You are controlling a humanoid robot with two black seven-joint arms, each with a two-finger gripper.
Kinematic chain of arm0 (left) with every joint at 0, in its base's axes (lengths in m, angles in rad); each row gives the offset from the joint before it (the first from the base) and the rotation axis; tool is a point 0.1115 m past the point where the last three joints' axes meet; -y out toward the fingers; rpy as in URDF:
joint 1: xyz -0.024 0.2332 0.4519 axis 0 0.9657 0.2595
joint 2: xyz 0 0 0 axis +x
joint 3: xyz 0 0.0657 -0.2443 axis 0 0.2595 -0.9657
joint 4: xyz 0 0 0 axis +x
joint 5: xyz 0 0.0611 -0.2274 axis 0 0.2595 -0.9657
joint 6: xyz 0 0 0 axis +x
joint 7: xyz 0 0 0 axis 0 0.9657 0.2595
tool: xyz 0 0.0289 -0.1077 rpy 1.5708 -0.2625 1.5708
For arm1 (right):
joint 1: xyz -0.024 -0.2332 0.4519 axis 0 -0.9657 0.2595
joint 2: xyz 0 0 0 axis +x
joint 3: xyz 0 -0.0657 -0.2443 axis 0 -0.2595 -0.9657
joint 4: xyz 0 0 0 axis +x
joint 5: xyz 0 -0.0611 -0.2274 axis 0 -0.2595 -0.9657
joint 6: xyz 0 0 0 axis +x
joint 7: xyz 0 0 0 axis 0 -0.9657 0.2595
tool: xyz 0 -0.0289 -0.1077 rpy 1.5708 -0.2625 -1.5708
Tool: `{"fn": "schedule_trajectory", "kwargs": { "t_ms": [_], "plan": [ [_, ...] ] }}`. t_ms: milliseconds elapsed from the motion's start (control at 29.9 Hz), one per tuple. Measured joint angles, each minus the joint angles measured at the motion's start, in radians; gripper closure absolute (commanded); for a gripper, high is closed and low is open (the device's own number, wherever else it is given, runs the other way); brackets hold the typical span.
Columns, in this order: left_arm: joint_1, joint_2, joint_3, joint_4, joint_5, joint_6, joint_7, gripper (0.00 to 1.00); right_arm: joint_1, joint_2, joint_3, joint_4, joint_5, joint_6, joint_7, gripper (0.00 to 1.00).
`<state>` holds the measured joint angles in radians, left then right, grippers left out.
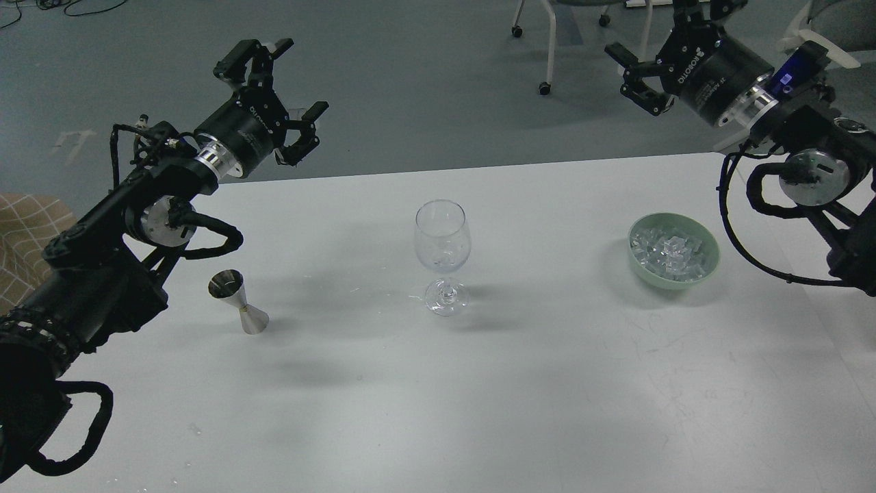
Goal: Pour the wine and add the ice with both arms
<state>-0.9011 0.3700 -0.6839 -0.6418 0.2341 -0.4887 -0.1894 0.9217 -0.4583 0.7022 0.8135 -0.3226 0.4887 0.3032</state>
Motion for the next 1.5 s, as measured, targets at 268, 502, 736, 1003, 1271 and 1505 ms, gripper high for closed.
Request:
{"fn": "schedule_trajectory", "kwargs": {
  "t_ms": [268,502,736,1003,1271,1505],
  "plan": [
    [0.006,0.002,-0.014,0.018,0.001,0.000,-0.003,0.02,-0.002,-0.005,0.005,-0.007,0.004,0.000,0.001,0.00],
    [-0.017,-0.006,-0.028,0.135,-0.001,0.000,-0.003,0.02,0.002,-0.006,0.007,-0.013,0.004,0.000,-0.002,0.00],
    [-0.011,-0.012,-0.076,0.149,-0.006,0.000,-0.015,0.02,0.011,-0.001,0.007,-0.019,0.004,0.000,-0.003,0.00],
    [-0.012,-0.011,-0.077,0.145,-0.006,0.000,-0.010,0.02,0.007,-0.003,0.002,-0.017,0.004,0.000,-0.002,0.00],
    [-0.014,-0.014,-0.074,0.134,-0.004,0.000,-0.014,0.02,0.006,-0.003,0.002,-0.017,0.001,0.000,0.000,0.00],
    [-0.016,-0.012,-0.073,0.131,-0.003,0.000,-0.001,0.02,0.008,-0.007,0.003,-0.017,0.001,0.000,0.001,0.00]
  ]
}}
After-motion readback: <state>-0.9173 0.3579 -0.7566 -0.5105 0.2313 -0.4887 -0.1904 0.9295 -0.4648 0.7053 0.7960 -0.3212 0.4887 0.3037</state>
